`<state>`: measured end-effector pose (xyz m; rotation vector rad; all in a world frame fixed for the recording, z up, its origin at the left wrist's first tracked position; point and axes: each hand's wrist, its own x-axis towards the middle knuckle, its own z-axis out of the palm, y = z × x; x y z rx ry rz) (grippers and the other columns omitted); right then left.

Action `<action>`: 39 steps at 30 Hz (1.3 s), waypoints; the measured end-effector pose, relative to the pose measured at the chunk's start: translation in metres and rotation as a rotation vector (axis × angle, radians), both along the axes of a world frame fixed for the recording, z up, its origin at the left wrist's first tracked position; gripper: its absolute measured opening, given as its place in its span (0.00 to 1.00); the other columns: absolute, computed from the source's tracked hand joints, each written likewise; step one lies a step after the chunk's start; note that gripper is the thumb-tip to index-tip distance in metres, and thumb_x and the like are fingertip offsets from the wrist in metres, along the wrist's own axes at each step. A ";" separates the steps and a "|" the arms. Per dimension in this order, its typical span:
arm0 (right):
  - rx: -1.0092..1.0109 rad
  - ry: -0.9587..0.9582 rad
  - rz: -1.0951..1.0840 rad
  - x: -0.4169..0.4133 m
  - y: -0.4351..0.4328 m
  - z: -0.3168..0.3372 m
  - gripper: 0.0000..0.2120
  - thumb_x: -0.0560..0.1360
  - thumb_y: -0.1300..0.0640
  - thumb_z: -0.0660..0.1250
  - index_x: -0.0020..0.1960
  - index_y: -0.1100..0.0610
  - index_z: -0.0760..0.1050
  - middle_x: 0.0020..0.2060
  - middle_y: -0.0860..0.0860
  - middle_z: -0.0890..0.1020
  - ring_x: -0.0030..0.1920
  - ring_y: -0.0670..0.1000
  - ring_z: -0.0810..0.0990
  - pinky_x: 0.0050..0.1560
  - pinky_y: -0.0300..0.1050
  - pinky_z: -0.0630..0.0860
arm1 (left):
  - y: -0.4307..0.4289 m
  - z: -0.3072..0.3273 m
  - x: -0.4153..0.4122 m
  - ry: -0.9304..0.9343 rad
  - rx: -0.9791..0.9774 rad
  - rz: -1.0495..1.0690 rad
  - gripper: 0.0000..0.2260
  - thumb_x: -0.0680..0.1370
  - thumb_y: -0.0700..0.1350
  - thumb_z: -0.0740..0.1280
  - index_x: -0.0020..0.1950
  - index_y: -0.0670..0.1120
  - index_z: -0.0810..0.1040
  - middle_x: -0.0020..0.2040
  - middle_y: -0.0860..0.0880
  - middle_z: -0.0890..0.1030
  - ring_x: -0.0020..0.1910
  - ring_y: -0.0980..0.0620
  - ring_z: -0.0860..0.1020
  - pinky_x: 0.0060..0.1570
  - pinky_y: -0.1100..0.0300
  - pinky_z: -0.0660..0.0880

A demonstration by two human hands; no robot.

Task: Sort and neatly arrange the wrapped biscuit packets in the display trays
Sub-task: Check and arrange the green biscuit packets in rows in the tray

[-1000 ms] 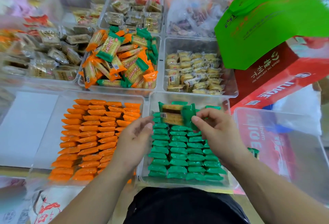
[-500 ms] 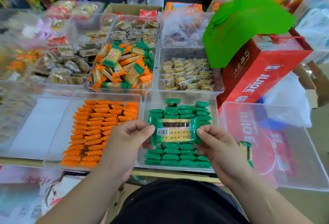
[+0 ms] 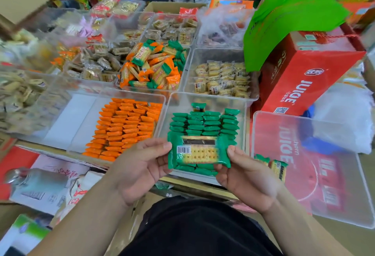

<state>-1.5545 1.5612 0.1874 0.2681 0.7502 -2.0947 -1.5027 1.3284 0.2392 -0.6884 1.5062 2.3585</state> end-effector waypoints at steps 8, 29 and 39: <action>0.259 0.146 -0.078 0.000 0.018 0.009 0.08 0.70 0.61 0.71 0.48 0.55 0.76 0.46 0.57 0.82 0.34 0.51 0.80 0.30 0.38 0.75 | 0.028 -0.012 0.014 0.055 -0.077 0.199 0.13 0.71 0.35 0.69 0.54 0.44 0.78 0.54 0.36 0.83 0.49 0.39 0.79 0.50 0.46 0.75; 0.556 0.311 0.026 -0.016 0.010 0.009 0.22 0.76 0.54 0.71 0.24 0.52 0.71 0.27 0.51 0.61 0.28 0.49 0.56 0.28 0.41 0.55 | 0.033 -0.001 0.009 -0.026 -0.526 0.174 0.17 0.76 0.41 0.72 0.27 0.48 0.79 0.26 0.45 0.72 0.23 0.49 0.72 0.24 0.61 0.67; 0.496 0.236 -0.015 -0.036 -0.022 0.014 0.12 0.81 0.50 0.65 0.58 0.58 0.77 0.46 0.62 0.86 0.38 0.55 0.84 0.32 0.42 0.79 | 0.009 -0.006 -0.011 0.086 -0.646 0.153 0.05 0.79 0.36 0.68 0.48 0.43 0.83 0.40 0.44 0.86 0.28 0.49 0.81 0.29 0.59 0.77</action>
